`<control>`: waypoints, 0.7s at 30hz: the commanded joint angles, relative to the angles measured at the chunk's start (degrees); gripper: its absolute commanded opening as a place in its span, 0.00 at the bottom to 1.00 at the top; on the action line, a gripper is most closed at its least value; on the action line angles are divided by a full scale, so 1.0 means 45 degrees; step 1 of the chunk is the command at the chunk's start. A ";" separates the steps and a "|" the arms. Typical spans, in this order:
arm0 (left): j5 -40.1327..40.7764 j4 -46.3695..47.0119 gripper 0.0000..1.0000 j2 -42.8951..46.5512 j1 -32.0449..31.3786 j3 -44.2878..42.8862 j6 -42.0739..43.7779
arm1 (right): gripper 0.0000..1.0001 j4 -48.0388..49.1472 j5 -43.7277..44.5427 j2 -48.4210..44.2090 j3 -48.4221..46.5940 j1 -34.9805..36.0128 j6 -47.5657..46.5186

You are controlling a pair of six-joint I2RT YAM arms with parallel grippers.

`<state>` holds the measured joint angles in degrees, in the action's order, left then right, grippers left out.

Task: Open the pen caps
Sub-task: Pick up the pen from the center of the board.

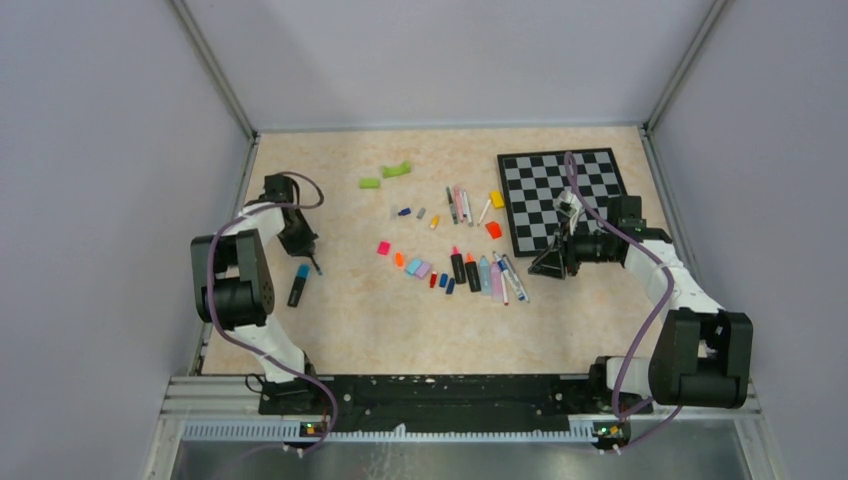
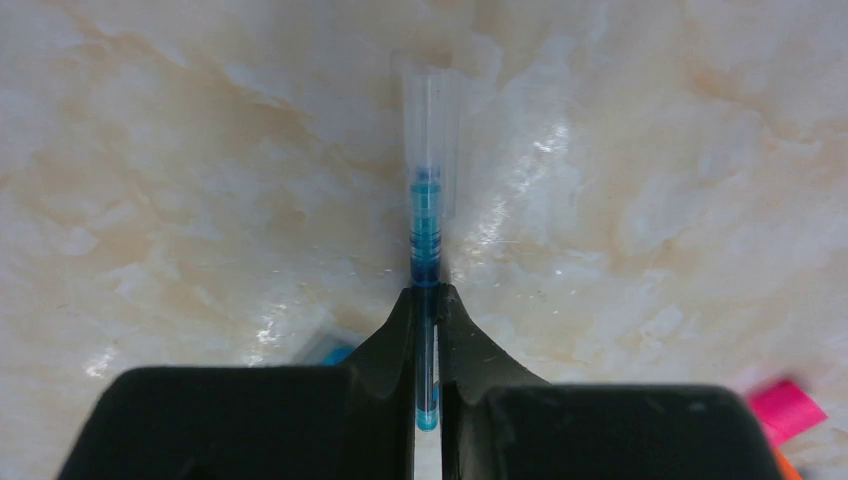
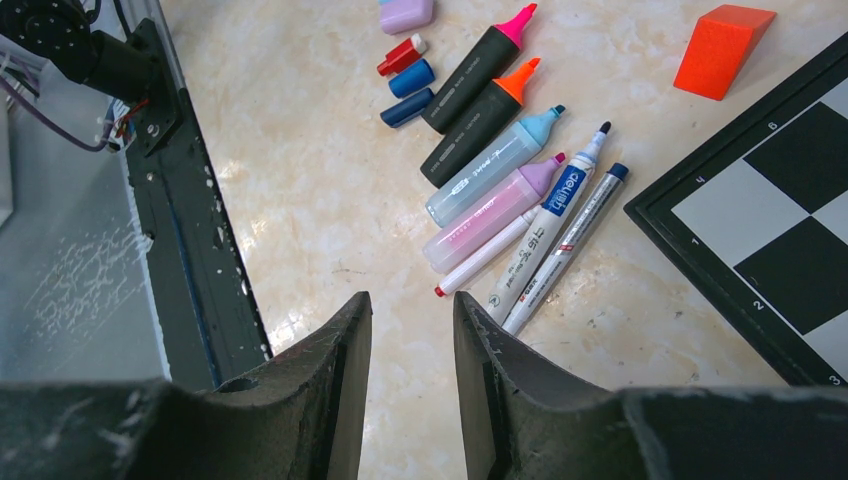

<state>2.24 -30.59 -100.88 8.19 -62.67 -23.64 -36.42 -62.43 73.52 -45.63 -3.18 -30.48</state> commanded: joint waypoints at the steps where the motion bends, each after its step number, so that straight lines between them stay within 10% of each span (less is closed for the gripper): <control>1: -0.1585 0.0680 0.08 -0.0103 -0.0138 0.0040 0.0136 | 0.35 0.0134 -0.0384 -0.0057 -0.0012 -0.0114 -0.0480; 13: -0.6330 0.3810 0.04 0.4288 -0.0144 0.2747 0.0578 | 0.35 -0.1581 -0.2143 -0.0416 -0.0076 -0.0114 -0.3259; 21: -1.0906 0.9000 0.01 0.8310 -0.0742 0.6782 -0.2752 | 0.45 -0.4853 -0.3160 -0.0939 -0.1123 0.0047 -0.7134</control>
<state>-34.79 -5.76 -69.41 7.09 -38.02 -27.31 -49.34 -71.26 71.75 -46.15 -3.18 -50.33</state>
